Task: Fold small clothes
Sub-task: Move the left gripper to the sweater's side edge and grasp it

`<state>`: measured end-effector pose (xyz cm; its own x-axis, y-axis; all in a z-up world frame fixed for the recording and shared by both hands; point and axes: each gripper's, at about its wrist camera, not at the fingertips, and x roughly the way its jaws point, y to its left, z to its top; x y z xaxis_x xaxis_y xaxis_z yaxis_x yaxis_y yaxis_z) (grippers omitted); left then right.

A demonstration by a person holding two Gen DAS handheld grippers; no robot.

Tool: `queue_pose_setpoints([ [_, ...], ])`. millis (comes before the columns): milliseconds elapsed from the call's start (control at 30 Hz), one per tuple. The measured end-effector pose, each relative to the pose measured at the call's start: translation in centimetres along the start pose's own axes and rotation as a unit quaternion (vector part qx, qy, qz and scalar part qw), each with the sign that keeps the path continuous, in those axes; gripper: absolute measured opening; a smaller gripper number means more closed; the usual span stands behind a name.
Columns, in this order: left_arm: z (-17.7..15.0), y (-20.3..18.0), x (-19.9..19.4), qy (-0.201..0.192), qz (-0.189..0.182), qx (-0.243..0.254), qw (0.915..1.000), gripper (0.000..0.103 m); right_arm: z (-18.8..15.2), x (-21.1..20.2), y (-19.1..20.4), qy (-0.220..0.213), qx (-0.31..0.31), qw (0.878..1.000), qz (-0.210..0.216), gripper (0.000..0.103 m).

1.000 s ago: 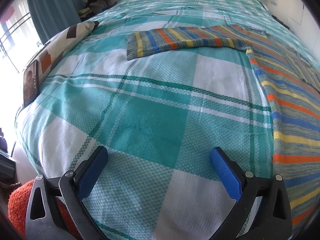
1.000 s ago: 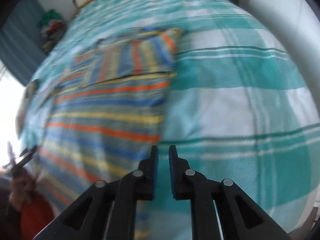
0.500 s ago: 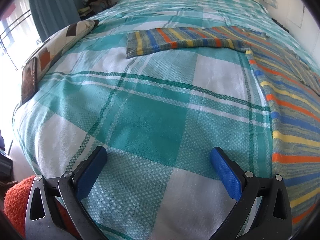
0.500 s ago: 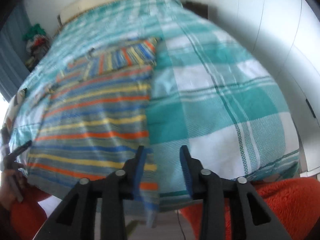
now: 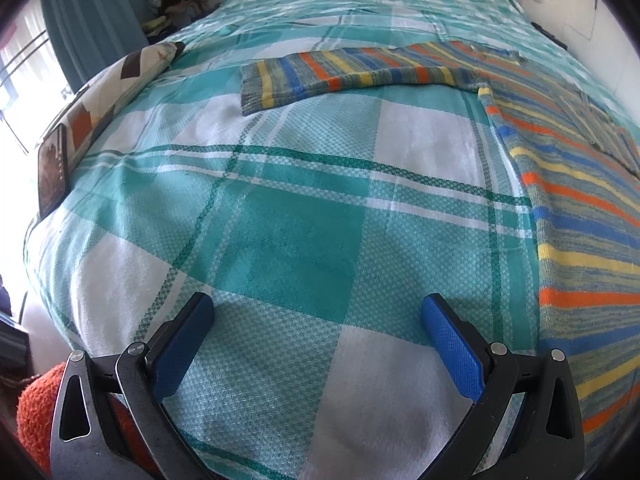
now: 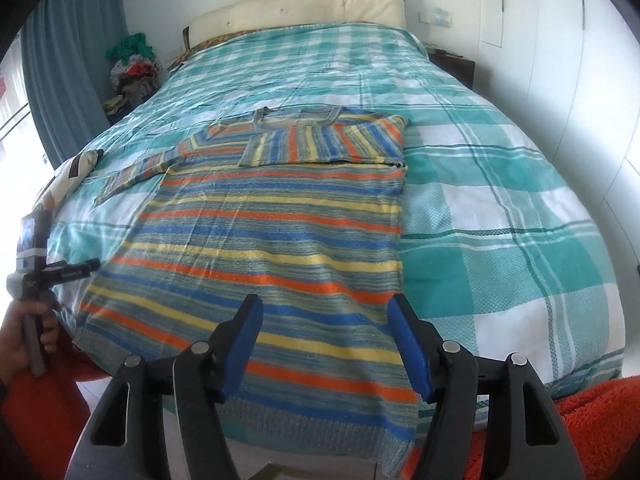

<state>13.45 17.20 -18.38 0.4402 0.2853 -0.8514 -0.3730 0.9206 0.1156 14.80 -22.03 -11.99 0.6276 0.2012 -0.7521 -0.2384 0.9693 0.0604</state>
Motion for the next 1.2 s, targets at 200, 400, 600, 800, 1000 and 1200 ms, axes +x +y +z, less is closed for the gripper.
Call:
queue_pose_setpoints([
  [200, 0.0, 0.0, -0.2, 0.002, -0.004, 0.0, 1.0, 0.103, -0.2, 0.2, 0.9, 0.004, -0.018, 1.0, 0.006, 0.071],
  [400, -0.1, -0.1, -0.3, 0.002, -0.002, 0.002, 1.0, 0.103, -0.3, 0.4, 1.0, 0.004, -0.021, 1.0, -0.001, 0.076],
  [600, 0.0, -0.1, -0.3, 0.003, 0.0, 0.004, 1.0, 0.102, -0.3, 0.4, 1.1, 0.004, -0.022, 1.0, 0.004, 0.076],
  [800, 0.1, -0.2, -0.4, 0.005, -0.001, 0.007, 1.0, 0.102, -0.3, 0.6, 1.4, 0.005, -0.025, 1.0, 0.012, 0.076],
  [1000, 1.6, 1.8, -2.2, 0.021, -0.1, -0.041, 0.9939, 0.102, -0.3, 0.6, 1.5, 0.004, -0.025, 1.0, 0.015, 0.076],
  [1200, 7.9, 8.8, -1.4, -0.001, -0.117, -0.135, 0.9839, 0.102, -0.3, 1.4, 1.4, 0.015, -0.021, 0.999, 0.019, 0.076],
])
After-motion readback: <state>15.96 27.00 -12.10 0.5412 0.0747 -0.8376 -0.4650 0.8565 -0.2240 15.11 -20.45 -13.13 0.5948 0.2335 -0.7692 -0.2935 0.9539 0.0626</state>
